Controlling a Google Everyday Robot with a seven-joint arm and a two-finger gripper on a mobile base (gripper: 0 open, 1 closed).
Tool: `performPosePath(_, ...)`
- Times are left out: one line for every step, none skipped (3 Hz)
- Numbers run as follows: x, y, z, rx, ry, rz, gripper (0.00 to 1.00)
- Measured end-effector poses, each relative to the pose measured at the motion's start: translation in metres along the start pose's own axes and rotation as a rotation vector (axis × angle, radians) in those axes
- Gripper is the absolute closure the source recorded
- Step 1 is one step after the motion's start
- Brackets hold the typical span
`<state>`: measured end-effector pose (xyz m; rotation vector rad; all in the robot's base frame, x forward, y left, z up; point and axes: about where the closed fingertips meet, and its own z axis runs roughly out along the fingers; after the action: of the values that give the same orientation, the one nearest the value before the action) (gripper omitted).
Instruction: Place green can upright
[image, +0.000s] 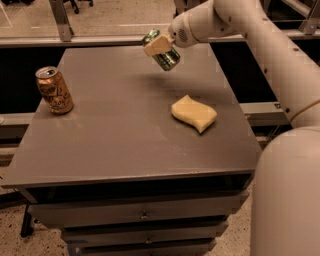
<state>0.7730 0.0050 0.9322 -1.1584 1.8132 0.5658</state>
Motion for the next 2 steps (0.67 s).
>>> performPosePath(0.002, -0.005, -0.024, -0.03, -0.156, 0.016, 1.0)
performPosePath(0.018, -0.009, -0.047, -0.051, -0.238, 0.017, 1.0)
